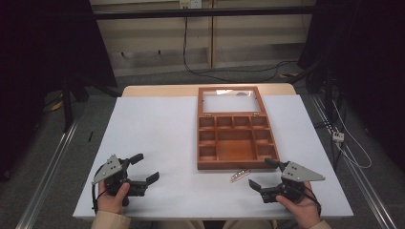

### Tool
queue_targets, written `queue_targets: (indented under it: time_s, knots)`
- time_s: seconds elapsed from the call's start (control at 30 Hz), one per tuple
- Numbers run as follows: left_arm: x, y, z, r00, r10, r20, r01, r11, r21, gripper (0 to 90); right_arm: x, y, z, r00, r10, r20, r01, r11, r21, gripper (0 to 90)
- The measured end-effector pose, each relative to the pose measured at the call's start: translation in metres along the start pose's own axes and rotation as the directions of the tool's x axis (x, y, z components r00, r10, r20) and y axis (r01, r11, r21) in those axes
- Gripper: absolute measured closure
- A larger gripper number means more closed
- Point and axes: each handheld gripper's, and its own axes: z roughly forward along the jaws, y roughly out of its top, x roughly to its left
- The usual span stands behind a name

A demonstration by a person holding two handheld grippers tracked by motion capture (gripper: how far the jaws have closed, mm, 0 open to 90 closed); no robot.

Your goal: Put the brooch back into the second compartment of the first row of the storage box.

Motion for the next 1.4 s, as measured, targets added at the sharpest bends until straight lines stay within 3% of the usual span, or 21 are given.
queue_targets:
  time_s: [0.3, 0.47, 0.57, 0.6, 0.7, 0.93, 0.97, 1.0, 1.07, 1.17, 1.2, 1.27, 1.4]
  knots:
    - [0.001, 0.0, 0.001, 1.0, 0.0, 0.002, 0.0, 1.0, 0.006, 3.7, 0.009, 0.008, 0.013, 0.994, -0.047, -0.099, 0.054, 0.996, 0.073, 6.0]
    - [0.0, 0.0, 0.001, 1.0, 0.002, 0.0, -0.002, 1.0, 0.008, 3.7, 0.012, 0.011, 0.025, 0.9811, -0.07, -0.18, 0.097, 0.985, 0.143, 16.0]
    - [0.0, 0.001, 0.002, 1.0, 0.002, -0.001, -0.002, 1.0, 0.006, 3.7, 0.012, 0.011, 0.03, 0.978, -0.06, -0.2, 0.095, 0.981, 0.169, 20.3]
    - [-0.001, 0.001, 0.002, 1.0, 0.003, 0.001, -0.003, 1.0, 0.005, 3.7, 0.011, 0.011, 0.035, 0.9729, -0.064, -0.222, 0.11, 0.973, 0.201, 24.9]
    - [-0.001, 0.001, 0.003, 0.9999, 0.01, 0.005, -0.01, 0.9999, 0.012, 3.7, 0.011, 0.011, 0.04, 0.9723, -0.076, -0.221, 0.127, 0.966, 0.226, 25.2]
    - [0.0, 0.001, 0.003, 0.9999, 0.011, 0.006, -0.011, 0.9999, 0.013, 3.7, 0.008, 0.01, 0.059, 0.9674, -0.122, -0.222, 0.192, 0.924, 0.33, 34.1]
    - [0.0, 0.001, 0.003, 0.9999, 0.011, 0.006, -0.011, 0.9999, 0.013, 3.8, 0.008, 0.01, 0.059, 0.9674, -0.122, -0.222, 0.192, 0.924, 0.33, 34.1]
    - [0.0, 0.001, 0.003, 0.9999, 0.014, 0.002, -0.014, 0.9998, 0.014, 4.0, 0.008, 0.008, 0.063, 0.9648, -0.135, -0.226, 0.21, 0.913, 0.349, 37.7]
    - [0.0, 0.001, 0.003, 0.9998, 0.018, 0.002, -0.018, 0.9998, 0.013, 4.0, 0.008, 0.008, 0.065, 0.9611, -0.126, -0.246, 0.214, 0.901, 0.376, 44.3]
    - [-0.001, 0.001, 0.003, 0.9998, 0.022, 0.002, -0.022, 0.9996, 0.018, 4.0, 0.006, 0.008, 0.065, 0.9648, -0.094, -0.246, 0.187, 0.902, 0.388, 48.1]
    - [-0.001, 0.001, 0.003, 0.9997, 0.026, 0.001, -0.026, 0.9995, 0.02, 4.0, 0.004, 0.009, 0.063, 0.9696, -0.079, -0.232, 0.169, 0.901, 0.399, 64.1]
    - [-0.001, 0.001, 0.003, 0.9995, 0.033, 0.001, -0.033, 0.9992, 0.024, 4.0, 0.0, 0.011, 0.06, 0.9718, -0.062, -0.228, 0.154, 0.896, 0.416, 79.6]
    - [-0.001, 0.001, 0.002, 0.9995, 0.031, -0.001, -0.031, 0.9992, 0.024, 4.0, -0.002, 0.01, 0.059, 0.974, -0.031, -0.224, 0.125, 0.9, 0.417, 80.6]
